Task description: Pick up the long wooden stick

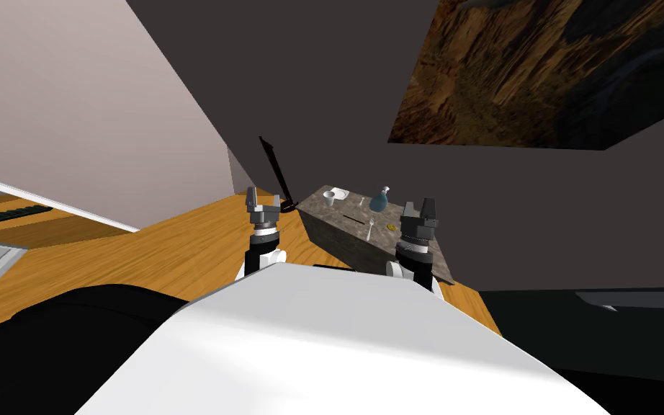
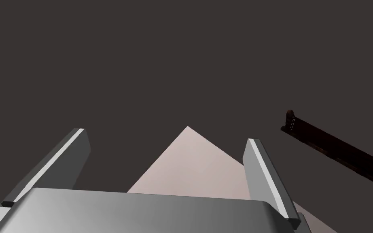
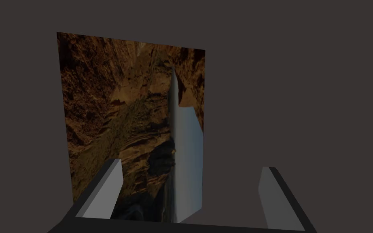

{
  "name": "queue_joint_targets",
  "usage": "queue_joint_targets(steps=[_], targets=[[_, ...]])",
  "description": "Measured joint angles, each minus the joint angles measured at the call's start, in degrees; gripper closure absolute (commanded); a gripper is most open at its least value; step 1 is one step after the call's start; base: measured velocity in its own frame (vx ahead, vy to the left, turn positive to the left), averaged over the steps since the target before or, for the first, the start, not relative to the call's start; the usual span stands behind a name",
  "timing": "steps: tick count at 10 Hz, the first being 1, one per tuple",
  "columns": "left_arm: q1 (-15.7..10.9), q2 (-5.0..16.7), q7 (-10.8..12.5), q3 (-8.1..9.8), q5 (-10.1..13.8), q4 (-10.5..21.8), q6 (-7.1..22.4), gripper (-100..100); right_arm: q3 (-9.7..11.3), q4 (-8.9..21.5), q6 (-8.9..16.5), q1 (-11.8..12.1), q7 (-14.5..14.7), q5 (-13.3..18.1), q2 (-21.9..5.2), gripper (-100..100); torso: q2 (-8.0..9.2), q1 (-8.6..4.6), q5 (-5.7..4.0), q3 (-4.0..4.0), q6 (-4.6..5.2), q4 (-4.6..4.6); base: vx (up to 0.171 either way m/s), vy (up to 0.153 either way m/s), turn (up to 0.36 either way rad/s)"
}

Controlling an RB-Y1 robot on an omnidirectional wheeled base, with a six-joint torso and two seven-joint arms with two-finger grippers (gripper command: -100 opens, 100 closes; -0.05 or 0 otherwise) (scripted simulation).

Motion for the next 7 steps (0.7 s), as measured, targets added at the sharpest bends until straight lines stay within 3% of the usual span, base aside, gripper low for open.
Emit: queue_joint_targets(steps=[7], targets=[[0.0, 0.0, 0.0, 0.0, 0.0, 0.0, 0.0, 0, 1.6, 4.9, -0.1, -0.3, 0.3, 1.7, -10.6, -100, -0.02, 0.16, 0.04, -0.01, 0.0, 0.0, 0.003, 0.055, 0.053]])
